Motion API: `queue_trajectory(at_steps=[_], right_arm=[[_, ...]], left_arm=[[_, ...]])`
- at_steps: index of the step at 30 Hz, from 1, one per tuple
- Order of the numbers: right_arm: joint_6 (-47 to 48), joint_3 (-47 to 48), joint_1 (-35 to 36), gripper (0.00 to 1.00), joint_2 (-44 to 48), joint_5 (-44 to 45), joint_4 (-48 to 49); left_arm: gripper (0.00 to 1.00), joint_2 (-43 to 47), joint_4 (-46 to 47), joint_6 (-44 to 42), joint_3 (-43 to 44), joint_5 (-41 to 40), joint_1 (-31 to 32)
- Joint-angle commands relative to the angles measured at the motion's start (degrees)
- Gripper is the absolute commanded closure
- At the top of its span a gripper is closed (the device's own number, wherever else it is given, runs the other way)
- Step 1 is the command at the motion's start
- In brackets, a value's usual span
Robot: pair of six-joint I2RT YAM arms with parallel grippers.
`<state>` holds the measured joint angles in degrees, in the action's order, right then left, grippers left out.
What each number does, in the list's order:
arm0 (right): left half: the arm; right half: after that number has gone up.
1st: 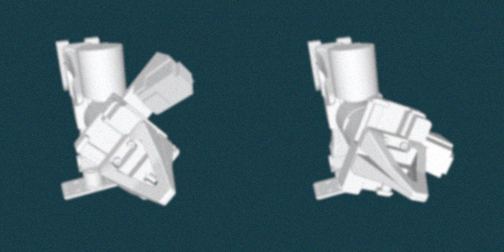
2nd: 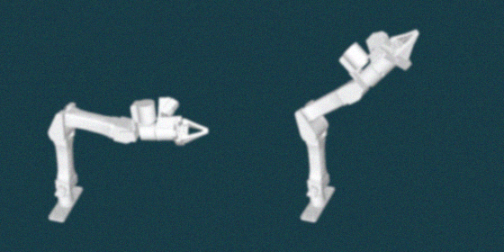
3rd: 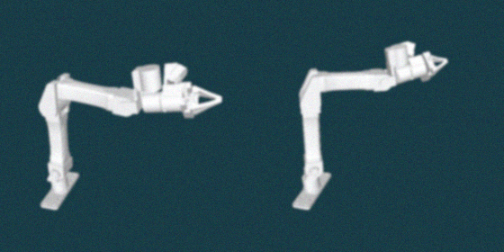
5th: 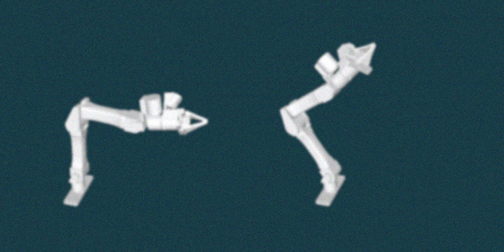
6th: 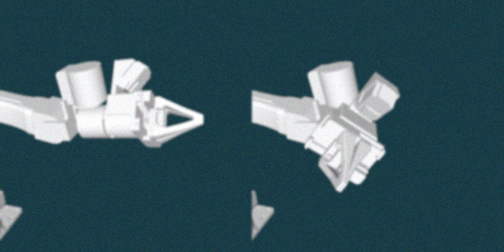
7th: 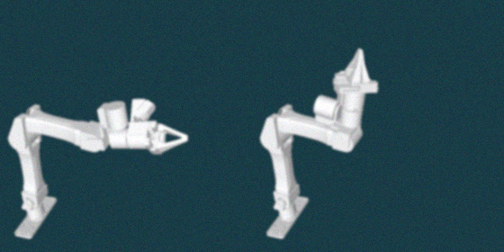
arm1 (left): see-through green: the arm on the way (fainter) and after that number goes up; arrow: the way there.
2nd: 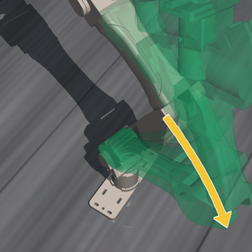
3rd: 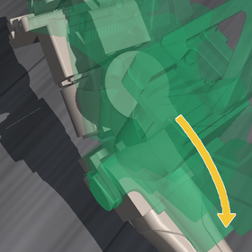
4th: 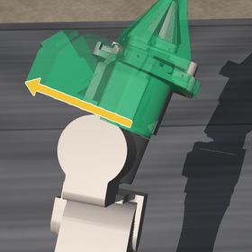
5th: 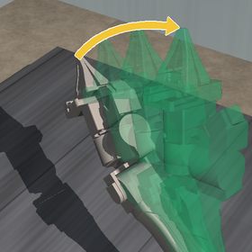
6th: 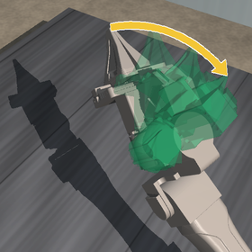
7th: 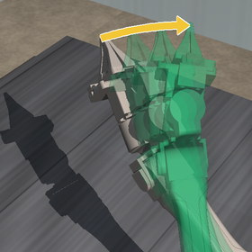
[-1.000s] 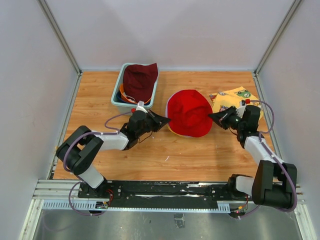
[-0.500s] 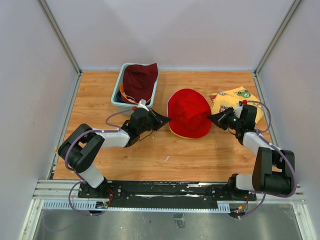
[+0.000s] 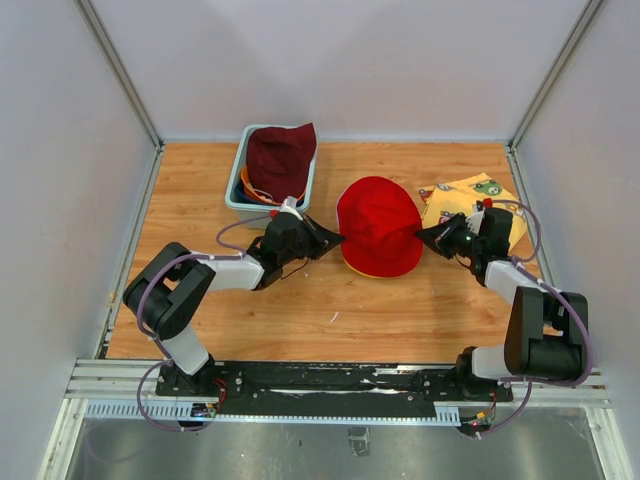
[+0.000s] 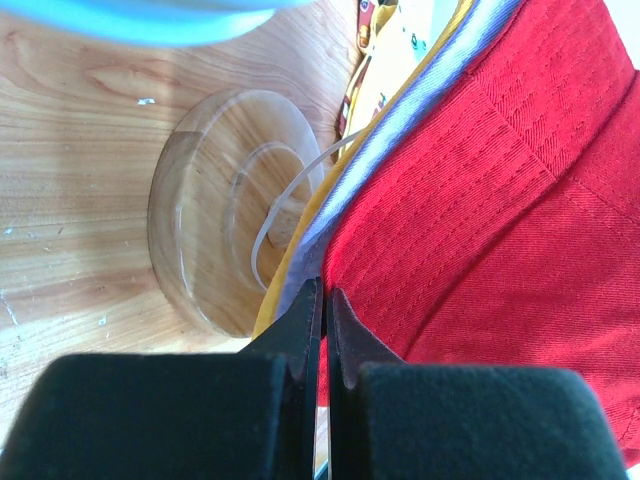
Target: Stack the hats
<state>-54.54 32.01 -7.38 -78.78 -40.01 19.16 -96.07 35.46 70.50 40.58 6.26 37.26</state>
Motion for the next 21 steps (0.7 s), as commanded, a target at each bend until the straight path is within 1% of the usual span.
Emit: queue_trajectory(at_steps=[1,8,21], right_arm=[[4.0,-0.9,-1.1,0.99,-2.2,6.0,-7.4],[4.1,-0.6,-1.1,0.99,-2.3,6.0,-8.0],[4.8,1.0,-1.1,0.99,-2.3,5.9,-9.7]], left_arm=[[1.00,-2.5,-10.0,-3.5,-0.5,0.6,-0.3],[0.99,-2.5,-12.5,-5.0,1.1,0.6,-0.3],[1.00,-3.0,-11.1,-5.2,0.8,0.9,-0.3]])
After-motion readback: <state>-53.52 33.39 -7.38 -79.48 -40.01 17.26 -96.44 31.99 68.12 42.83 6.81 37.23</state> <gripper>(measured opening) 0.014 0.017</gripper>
